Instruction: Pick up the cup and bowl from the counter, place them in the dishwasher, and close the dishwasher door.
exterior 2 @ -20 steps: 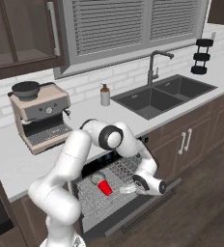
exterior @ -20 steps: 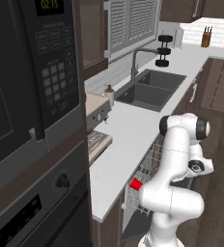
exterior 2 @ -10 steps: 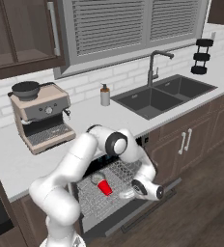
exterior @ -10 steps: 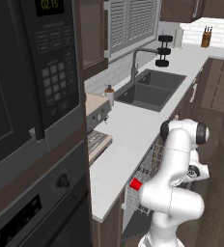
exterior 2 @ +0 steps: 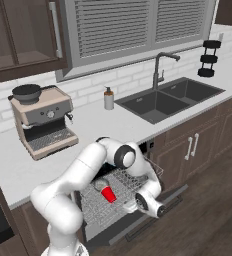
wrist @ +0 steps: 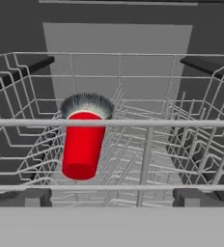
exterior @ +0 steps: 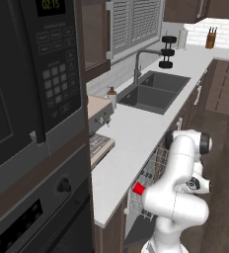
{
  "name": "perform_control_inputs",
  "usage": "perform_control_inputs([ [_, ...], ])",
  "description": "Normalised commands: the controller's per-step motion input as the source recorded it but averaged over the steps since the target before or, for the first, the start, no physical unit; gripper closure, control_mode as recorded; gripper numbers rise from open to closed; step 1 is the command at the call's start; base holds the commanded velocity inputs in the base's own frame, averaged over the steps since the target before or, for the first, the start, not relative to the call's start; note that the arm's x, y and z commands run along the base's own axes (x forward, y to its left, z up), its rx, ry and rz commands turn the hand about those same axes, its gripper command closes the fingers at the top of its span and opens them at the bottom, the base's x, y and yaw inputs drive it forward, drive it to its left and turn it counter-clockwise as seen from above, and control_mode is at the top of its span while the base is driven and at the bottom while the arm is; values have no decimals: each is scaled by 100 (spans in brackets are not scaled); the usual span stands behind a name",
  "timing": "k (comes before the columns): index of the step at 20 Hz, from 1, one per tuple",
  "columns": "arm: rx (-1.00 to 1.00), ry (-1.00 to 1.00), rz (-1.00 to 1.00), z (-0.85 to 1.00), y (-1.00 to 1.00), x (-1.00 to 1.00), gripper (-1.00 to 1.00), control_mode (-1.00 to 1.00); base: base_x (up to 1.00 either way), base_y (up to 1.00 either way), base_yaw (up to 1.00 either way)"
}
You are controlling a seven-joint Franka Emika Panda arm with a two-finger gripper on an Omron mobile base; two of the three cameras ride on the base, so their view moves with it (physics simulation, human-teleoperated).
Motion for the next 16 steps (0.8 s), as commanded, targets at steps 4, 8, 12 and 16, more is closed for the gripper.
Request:
perform_control_inputs([
  [4,-18,0,0,0,57,26,-100,-100,0,0,0],
  [8,-17,0,0,0,58,30,-100,-100,0,0,0],
  [12,-15,0,0,0,53,29,-100,-100,0,0,0],
  [16,-8,0,0,0,39,28,-100,-100,0,0,0],
])
